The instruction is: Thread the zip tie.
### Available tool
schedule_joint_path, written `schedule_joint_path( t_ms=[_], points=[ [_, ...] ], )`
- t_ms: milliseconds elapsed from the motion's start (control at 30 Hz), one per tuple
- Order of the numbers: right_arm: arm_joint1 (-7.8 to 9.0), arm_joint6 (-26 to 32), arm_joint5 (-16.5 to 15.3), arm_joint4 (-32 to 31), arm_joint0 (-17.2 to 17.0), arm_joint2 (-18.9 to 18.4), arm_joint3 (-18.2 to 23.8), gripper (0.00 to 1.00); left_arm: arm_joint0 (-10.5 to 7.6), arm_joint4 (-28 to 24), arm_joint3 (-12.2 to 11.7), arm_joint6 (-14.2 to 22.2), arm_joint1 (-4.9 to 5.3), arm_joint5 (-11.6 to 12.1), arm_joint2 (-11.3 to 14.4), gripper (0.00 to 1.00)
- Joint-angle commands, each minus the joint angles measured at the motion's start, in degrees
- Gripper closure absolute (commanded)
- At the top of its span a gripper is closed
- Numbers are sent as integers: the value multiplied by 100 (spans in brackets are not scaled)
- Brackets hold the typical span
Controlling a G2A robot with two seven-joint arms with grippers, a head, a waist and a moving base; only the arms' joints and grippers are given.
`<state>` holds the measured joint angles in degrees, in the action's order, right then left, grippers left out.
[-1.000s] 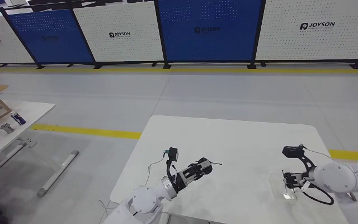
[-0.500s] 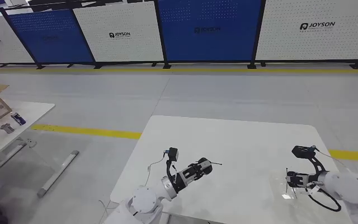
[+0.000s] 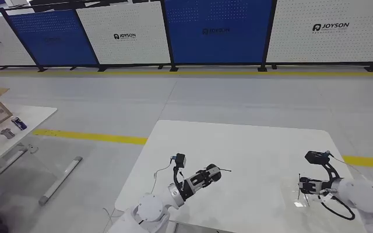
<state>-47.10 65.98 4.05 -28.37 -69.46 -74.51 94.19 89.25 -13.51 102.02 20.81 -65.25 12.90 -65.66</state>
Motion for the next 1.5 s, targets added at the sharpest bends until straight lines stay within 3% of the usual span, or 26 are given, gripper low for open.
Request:
schedule_joint_path(
  t_ms=[0, 133, 233, 600, 700, 867, 967, 1400, 1467],
  points=[
    [25, -347, 26, 119, -196, -276, 104, 100, 0, 0, 0, 0, 0, 0, 0, 100],
    [72, -1150, -49, 451, -927, -941, 596, 100, 0, 0, 0, 0, 0, 0, 0, 100],
    [64, -1689, 102, 399, -1482, -1111, 1059, 100, 0, 0, 0, 0, 0, 0, 0, 100],
    [62, -1714, 90, 393, -1491, -1104, 1060, 100, 0, 0, 0, 0, 0, 0, 0, 100],
    [31, -2129, 91, 444, -1667, -1115, 1103, 100, 0, 0, 0, 0, 0, 0, 0, 100],
    [-49, -3353, 561, 620, -2373, -1346, 1586, 100, 0, 0, 0, 0, 0, 0, 0, 100],
    [-103, -3903, 865, 565, -2694, -1275, 1827, 100, 0, 0, 0, 0, 0, 0, 0, 100],
    [-103, -3903, 865, 565, -2694, -1275, 1827, 100, 0, 0, 0, 0, 0, 0, 0, 100],
    [-136, -4186, 850, 574, -2733, -1231, 1826, 100, 0, 0, 0, 0, 0, 0, 0, 100]
  ],
)
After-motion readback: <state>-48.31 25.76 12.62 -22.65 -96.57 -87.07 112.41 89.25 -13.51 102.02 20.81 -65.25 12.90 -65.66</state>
